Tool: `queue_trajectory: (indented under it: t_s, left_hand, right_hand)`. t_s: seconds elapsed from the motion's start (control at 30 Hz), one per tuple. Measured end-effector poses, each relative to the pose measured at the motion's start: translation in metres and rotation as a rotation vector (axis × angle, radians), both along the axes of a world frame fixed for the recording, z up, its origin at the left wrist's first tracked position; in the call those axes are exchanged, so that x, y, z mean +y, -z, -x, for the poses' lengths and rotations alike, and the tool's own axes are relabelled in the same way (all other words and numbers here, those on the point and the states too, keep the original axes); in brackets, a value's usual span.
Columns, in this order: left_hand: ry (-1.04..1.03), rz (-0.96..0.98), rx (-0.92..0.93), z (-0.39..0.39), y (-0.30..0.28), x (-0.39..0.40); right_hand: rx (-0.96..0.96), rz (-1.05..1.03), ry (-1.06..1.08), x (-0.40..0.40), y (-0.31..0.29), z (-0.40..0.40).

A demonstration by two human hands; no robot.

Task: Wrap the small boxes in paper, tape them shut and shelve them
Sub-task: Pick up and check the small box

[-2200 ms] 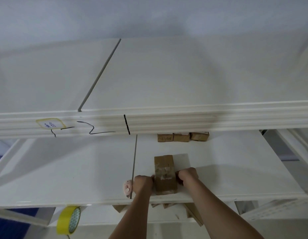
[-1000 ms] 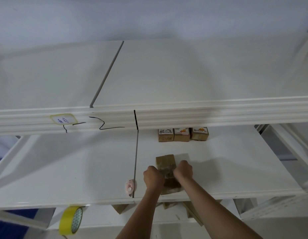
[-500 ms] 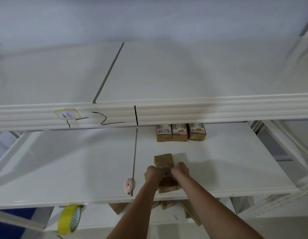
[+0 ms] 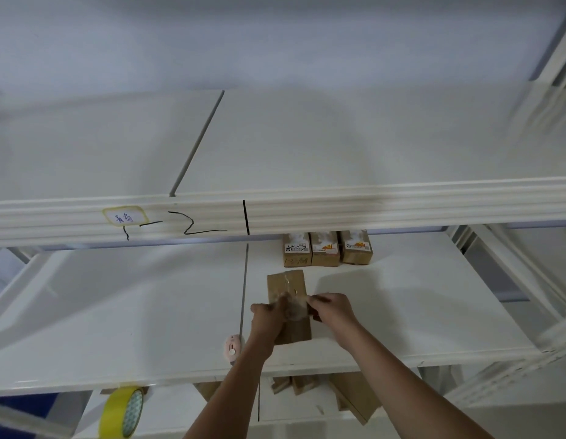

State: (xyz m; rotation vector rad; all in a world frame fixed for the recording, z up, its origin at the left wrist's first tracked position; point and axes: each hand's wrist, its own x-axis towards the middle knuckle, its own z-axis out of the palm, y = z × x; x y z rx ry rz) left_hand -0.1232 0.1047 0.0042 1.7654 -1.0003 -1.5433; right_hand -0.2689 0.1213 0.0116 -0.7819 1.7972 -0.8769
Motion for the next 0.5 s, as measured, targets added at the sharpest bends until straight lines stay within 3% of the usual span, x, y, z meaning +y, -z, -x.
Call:
queue_trajectory:
  t_s: [0.13,0.2,0.3,0.4,0.5]
  left_hand:
    - [0.027,0.092,0.223,-0.011,-0.006,-0.004]
    - [0.072,0.116,0.247,-0.012,-0.012,-0.004]
    - [0.131,0.141,0.224,-0.006,-0.02,-0.002]
    - [0.09,0.101,0.161,0.001,-0.025,-0.002]
    - [0.019,0.146,-0.034,0.006,-0.029,-0.003]
  right_hand:
    - [-0.017,0.061,-0.029,0.002,-0.018,-0.006]
    - [-0.069,0.057,-0.036,0.001,-0.024,-0.012]
    - [-0.187,0.07,-0.033,-0.003,-0.027,-0.022]
    - [-0.107,0.119,-0.022,-0.005,-0.024,-0.031]
    - [0.001,0.159,0.002,-0.006,-0.018,-0.039]
